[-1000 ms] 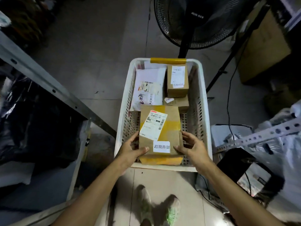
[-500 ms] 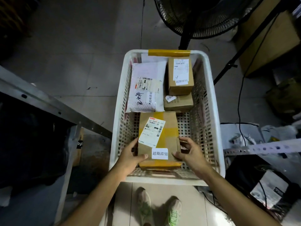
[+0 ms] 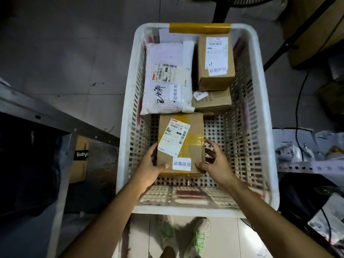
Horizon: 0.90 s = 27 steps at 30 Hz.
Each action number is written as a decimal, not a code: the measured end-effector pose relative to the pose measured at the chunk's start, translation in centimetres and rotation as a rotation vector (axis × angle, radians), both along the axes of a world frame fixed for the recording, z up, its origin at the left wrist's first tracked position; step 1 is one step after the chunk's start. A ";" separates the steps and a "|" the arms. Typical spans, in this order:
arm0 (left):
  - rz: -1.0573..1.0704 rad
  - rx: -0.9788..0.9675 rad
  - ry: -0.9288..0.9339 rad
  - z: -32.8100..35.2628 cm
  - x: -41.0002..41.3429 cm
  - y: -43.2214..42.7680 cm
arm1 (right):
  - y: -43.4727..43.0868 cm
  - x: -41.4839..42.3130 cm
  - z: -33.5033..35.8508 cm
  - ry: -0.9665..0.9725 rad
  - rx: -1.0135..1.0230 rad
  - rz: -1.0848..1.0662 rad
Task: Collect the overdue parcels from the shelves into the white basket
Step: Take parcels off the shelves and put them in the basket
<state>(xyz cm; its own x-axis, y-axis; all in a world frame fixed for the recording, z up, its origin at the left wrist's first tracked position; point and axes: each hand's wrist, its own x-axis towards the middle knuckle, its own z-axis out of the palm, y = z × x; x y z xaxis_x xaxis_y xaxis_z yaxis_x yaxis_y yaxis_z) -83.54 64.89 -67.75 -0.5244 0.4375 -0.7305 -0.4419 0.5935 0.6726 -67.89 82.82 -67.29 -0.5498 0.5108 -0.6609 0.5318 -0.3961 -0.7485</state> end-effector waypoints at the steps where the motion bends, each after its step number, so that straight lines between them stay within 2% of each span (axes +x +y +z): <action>1: 0.000 -0.013 0.013 -0.2 -0.1 0.2 | 0.1 -0.3 -0.5 0.010 0.005 0.004; 5: 0.005 -0.037 0.057 -1.7 -0.7 1.0 | 0.5 -1.6 -2.1 0.028 0.065 0.063; 11: -0.024 -0.073 0.141 -3.3 -1.7 2.0 | 0.4 -2.6 -4.2 0.040 0.053 -0.013; 19: -0.106 -0.180 0.198 -4.7 -1.5 2.0 | 0.8 -2.6 -5.6 -0.063 0.071 0.074; 27: -0.140 -0.202 0.196 -4.6 -1.3 1.6 | 1.4 -2.4 -5.5 -0.134 0.105 0.147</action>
